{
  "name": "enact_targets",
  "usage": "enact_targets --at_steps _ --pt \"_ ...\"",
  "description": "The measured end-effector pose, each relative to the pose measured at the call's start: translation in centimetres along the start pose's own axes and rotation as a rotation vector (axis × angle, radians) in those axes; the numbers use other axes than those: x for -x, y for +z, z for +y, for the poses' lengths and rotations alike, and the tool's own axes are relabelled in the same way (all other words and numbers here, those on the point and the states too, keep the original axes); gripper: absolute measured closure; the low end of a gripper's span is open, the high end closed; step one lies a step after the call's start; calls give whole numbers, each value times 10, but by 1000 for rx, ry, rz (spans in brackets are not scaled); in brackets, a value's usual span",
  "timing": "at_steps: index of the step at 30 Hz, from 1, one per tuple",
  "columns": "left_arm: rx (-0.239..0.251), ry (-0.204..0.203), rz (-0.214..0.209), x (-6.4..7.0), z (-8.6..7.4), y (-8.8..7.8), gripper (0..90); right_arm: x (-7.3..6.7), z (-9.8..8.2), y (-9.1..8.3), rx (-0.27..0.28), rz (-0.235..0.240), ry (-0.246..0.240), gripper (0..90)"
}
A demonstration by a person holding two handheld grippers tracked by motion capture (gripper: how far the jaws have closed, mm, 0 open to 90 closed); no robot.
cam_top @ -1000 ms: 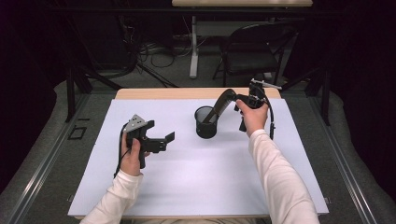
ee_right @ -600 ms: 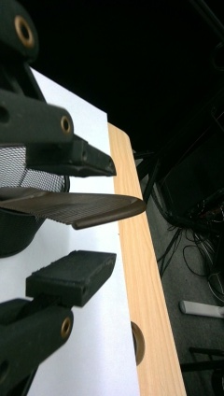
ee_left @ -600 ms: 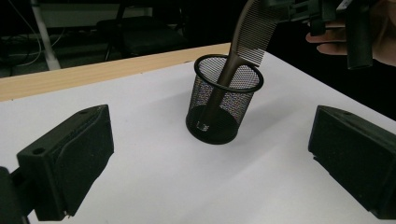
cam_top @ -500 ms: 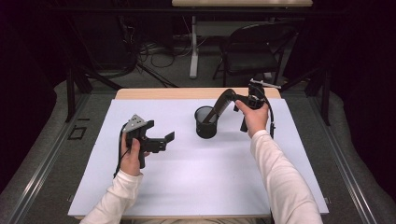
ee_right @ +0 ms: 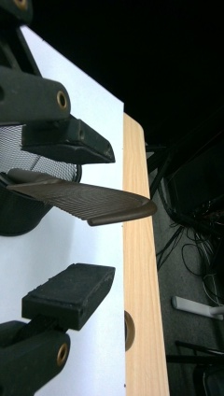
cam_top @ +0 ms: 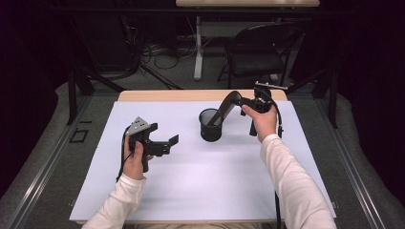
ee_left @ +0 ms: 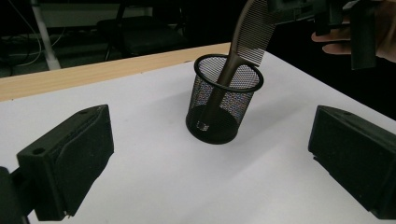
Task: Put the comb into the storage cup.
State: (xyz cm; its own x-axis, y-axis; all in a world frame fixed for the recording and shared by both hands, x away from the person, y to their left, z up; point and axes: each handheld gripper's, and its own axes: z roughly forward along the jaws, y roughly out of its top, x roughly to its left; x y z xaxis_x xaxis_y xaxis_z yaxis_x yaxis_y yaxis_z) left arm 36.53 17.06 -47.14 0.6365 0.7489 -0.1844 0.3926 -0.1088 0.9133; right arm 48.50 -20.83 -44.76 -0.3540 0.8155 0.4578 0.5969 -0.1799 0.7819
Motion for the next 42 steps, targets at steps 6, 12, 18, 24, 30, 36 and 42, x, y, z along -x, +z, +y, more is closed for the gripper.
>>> enact_targets --at_steps 6,12,18,24,30,36,42 --pt "2 -1 1 0 0 0 5 -1 1 -3 6 -1 -34 375" --pt "7 -4 1 0 0 0 5 -2 1 -6 10 3 -36 391" --pt "9 -7 0 -1 0 -1 5 -3 1 -8 -1 -2 -58 383" --pt "10 -8 0 -1 0 -1 5 -5 1 -11 -7 -6 -90 350" --pt "9 -8 1 -1 0 -1 5 -9 2 -18 -6 0 -138 341" --pt "9 -7 2 -1 0 -1 5 -11 2 -28 5 -16 -187 327" --pt "5 -9 1 -2 1 -2 5 -13 -1 -37 18 -33 -223 308"
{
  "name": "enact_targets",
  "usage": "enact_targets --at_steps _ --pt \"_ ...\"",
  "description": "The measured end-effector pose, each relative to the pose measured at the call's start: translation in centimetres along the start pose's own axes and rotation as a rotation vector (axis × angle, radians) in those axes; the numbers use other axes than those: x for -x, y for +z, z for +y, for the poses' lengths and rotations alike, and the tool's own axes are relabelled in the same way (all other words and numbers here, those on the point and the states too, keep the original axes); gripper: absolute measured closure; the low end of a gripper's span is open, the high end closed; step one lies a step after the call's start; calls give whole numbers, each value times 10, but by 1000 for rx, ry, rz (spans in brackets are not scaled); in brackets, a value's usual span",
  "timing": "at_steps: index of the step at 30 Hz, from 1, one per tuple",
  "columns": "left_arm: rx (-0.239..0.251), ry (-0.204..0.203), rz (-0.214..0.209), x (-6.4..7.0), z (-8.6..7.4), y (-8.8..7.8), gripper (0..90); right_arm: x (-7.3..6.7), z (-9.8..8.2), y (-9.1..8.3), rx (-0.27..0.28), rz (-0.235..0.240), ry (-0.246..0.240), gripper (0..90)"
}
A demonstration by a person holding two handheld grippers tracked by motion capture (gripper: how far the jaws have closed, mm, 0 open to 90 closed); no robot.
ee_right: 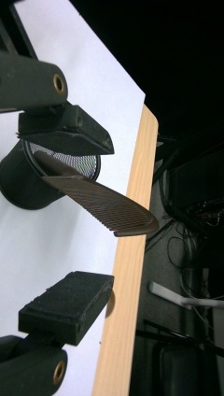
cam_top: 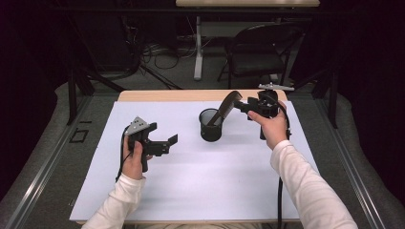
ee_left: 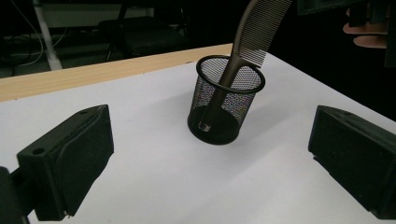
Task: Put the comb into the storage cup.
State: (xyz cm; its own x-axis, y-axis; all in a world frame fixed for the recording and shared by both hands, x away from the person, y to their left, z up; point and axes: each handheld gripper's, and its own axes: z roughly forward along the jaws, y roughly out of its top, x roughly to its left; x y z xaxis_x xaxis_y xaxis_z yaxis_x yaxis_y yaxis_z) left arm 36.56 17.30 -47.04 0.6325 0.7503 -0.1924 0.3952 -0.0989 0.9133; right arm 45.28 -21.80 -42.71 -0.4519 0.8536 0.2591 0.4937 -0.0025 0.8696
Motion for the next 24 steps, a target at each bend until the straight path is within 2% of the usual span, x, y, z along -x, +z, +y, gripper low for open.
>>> enact_targets --at_steps 3,7,11,15,24 --pt "-5 -1 -3 0 0 0 5 -1 -2 -4 5 -2 -22 304" --pt "-11 -1 -6 0 0 0 5 -3 -3 -9 19 6 -30 275" --pt "-18 -5 -3 -1 0 -1 5 -7 -4 -14 7 21 -28 250" --pt "-15 -6 -4 -2 0 -1 5 -14 -6 -16 -26 15 -81 217" --pt "-13 -7 -1 -3 1 -3 5 -31 -13 -22 -24 -5 -177 140"
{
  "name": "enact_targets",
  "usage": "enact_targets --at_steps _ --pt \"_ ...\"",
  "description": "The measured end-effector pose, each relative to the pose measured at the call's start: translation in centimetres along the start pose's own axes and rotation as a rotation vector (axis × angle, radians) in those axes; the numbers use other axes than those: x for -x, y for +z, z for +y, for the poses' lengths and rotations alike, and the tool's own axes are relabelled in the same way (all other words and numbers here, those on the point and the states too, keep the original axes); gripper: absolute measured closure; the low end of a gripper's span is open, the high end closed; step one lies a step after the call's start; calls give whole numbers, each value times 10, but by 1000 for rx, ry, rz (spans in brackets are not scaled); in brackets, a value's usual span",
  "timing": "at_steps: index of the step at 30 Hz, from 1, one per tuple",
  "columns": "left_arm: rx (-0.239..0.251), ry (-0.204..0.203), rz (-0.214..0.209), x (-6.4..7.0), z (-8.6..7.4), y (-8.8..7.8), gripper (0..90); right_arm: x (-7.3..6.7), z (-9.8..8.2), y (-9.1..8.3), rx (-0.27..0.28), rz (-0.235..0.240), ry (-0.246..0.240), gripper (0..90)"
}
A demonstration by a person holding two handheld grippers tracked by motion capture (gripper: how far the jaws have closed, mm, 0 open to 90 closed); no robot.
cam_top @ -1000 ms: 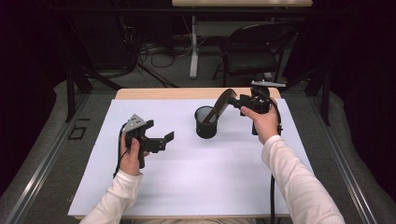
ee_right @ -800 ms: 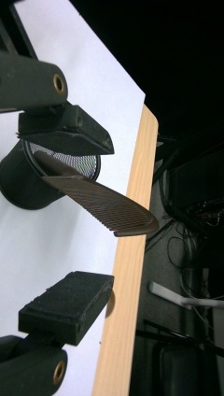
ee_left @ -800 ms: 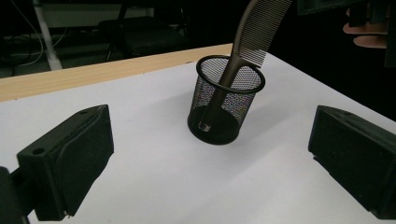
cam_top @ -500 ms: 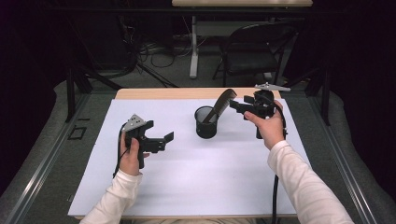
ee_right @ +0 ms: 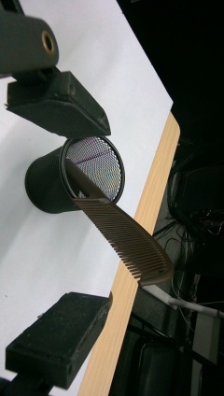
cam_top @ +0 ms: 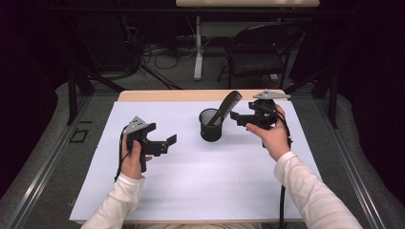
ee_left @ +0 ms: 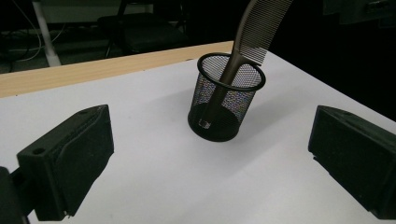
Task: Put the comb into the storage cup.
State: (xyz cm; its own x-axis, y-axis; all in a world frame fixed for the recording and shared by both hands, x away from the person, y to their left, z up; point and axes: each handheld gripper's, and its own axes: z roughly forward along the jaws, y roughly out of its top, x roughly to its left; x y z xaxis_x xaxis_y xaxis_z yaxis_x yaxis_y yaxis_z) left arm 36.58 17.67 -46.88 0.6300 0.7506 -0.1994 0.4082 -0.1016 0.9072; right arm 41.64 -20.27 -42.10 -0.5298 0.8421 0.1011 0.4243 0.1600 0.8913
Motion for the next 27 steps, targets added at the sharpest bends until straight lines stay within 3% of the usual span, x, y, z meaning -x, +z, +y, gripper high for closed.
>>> enact_targets --at_steps 7,13,17,27 --pt "-6 2 10 -1 1 -2 5 -7 -1 -7 14 -7 -2 0" --pt "-9 8 7 -1 3 -4 5 -10 -1 -15 26 -18 -9 0" --pt "-9 13 -1 0 5 -6 5 -12 -3 -21 40 5 -9 0" --pt "-15 21 -17 3 10 -8 5 -22 -13 -39 61 18 -64 0"
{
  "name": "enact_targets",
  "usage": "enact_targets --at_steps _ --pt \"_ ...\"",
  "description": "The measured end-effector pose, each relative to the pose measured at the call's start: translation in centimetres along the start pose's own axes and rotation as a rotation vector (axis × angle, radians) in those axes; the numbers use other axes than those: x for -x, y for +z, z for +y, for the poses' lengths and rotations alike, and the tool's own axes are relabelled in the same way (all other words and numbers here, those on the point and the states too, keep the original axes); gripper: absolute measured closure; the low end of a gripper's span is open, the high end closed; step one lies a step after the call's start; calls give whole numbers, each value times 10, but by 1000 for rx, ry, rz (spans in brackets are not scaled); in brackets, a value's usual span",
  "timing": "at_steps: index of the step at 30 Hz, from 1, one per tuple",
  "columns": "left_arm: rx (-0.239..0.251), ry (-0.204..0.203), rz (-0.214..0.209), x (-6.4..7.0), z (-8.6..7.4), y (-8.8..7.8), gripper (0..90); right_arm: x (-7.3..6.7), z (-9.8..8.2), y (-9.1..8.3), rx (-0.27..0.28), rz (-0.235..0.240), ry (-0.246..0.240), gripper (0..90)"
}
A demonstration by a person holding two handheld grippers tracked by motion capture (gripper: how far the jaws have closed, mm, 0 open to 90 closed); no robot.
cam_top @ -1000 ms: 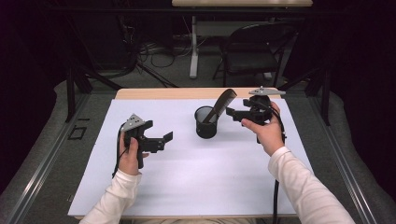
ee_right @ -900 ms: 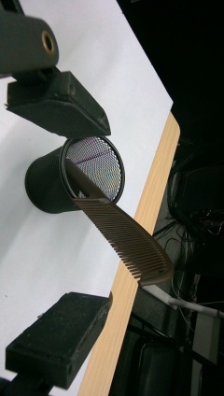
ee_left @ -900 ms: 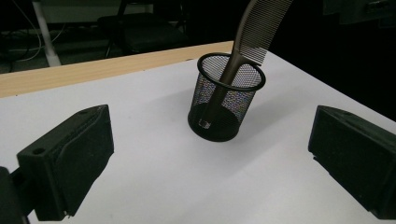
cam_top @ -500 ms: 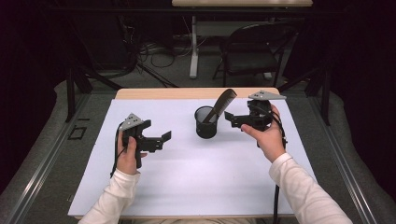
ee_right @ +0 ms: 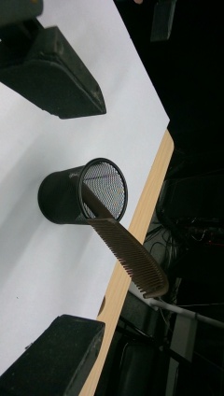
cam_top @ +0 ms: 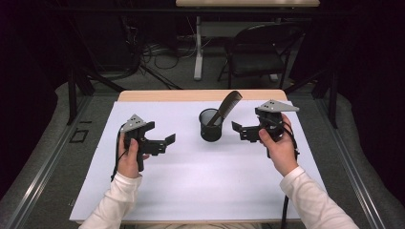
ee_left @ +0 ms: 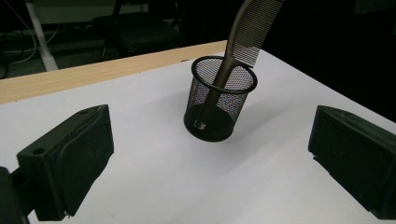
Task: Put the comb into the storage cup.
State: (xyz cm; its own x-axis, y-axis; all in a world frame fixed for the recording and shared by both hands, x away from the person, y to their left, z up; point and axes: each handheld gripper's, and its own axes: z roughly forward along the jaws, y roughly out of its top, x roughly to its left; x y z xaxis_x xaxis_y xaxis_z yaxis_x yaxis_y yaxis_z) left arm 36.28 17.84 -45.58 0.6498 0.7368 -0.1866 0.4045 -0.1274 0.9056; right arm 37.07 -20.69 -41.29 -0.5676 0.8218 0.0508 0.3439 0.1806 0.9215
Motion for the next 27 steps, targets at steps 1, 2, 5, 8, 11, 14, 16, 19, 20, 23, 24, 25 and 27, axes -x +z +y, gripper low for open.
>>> enact_targets --at_steps 1,2,5,8,11,14,16,19,20,23,24,25,27 --pt "-2 5 0 0 1 0 5 -1 -1 -2 5 4 -1 0" --pt "0 3 -3 1 1 0 5 -2 -2 -5 6 6 -3 0" --pt "2 10 -6 3 5 -2 5 -6 -5 -12 14 -5 -21 0" --pt "2 20 -14 6 8 -5 5 -9 -8 -17 7 -18 -29 0" --pt "0 18 -20 6 10 -9 5 -10 -11 -22 -1 -8 -26 0" --pt "1 7 -33 4 12 -14 5 -11 -14 -27 1 -18 -32 0" --pt "-5 7 -42 3 13 -17 5 -12 -15 -30 2 -19 -31 0" --pt "-14 11 -47 2 13 -23 5 -12 -18 -34 -10 -15 -31 0" --pt "-16 12 -49 2 13 -25 5 -12 -19 -34 -13 -18 -33 0" --pt "-18 22 -50 1 13 -31 5 -13 -23 -36 -26 -23 -39 0" --pt "-21 26 -52 1 13 -34 5 -13 -24 -37 -28 -25 -43 0" --pt "-21 27 -55 0 12 -36 5 -13 -26 -37 -30 -25 -47 0" --pt "-26 33 -56 -1 11 -41 5 -13 -29 -38 -38 -31 -53 0"
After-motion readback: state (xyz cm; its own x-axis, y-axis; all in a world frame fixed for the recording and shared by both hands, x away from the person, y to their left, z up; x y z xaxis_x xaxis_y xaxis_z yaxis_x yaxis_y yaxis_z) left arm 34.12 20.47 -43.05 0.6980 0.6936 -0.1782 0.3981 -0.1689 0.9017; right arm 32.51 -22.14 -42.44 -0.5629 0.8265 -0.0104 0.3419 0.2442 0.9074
